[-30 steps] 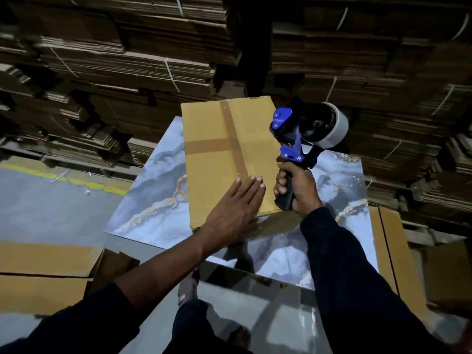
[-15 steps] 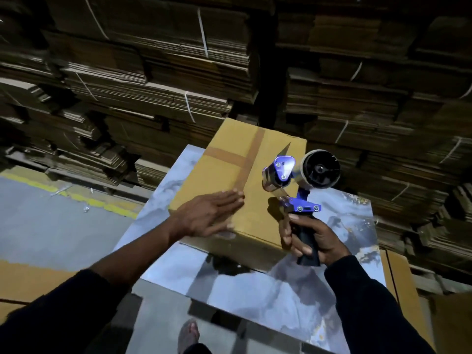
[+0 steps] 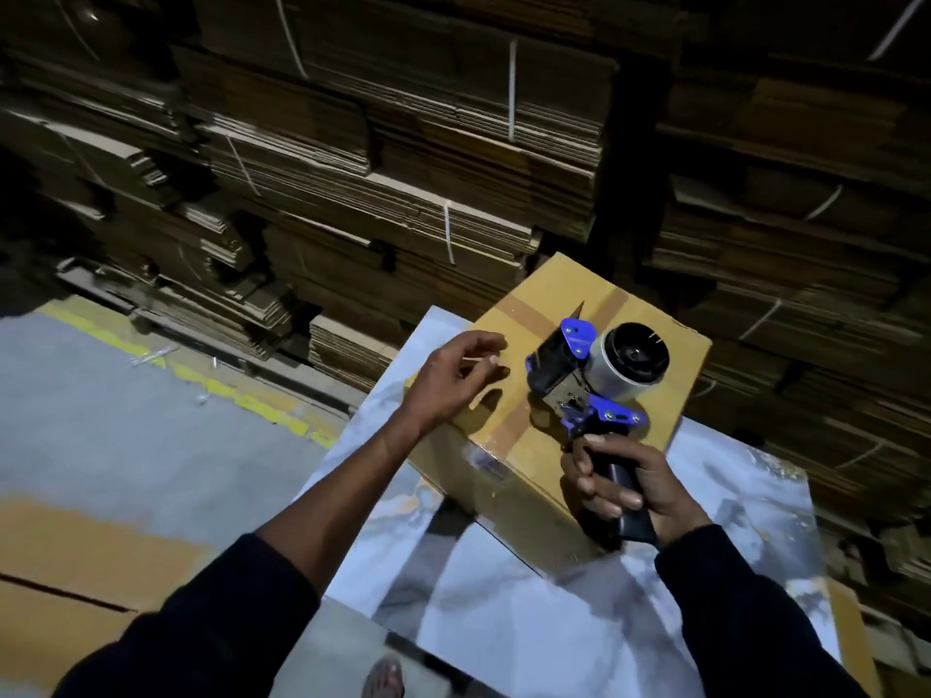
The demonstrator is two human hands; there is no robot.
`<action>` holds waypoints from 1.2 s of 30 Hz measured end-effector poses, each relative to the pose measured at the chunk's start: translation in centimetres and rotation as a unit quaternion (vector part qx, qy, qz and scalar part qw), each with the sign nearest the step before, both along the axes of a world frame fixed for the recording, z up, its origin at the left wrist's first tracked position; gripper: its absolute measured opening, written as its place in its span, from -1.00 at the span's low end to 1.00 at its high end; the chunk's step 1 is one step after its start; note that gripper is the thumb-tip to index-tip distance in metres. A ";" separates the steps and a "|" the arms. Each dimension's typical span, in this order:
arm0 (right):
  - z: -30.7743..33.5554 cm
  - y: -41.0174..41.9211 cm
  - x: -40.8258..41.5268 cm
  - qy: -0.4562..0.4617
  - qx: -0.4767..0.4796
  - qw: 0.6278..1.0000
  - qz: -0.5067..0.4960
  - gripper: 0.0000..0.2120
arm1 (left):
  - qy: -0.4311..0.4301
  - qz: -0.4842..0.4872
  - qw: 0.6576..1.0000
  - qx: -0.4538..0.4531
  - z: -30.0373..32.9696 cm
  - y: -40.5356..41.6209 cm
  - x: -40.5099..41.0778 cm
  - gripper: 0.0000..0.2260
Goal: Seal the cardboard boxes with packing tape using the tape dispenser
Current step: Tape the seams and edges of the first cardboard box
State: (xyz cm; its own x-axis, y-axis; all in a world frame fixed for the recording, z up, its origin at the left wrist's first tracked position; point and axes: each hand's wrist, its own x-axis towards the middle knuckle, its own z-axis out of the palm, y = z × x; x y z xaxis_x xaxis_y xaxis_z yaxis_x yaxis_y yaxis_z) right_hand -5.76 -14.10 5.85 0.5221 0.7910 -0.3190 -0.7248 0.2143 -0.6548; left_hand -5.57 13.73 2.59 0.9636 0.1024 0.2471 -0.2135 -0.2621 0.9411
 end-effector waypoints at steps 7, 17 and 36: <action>1.9 4.9 1.6 -0.077 -0.157 0.984 0.037 -0.75 | 0.063 -0.029 0.984 -0.162 0.5 3.6 -1.4 -0.74; 3.3 6.8 1.3 -0.056 -0.163 0.982 0.075 -0.75 | 0.018 0.028 0.974 -0.224 -0.5 2.6 -3.4 -0.69; 3.1 5.9 2.5 -0.039 -0.175 0.982 0.060 -0.75 | 0.028 -0.016 0.973 -0.228 -1.0 4.0 -2.3 -0.65</action>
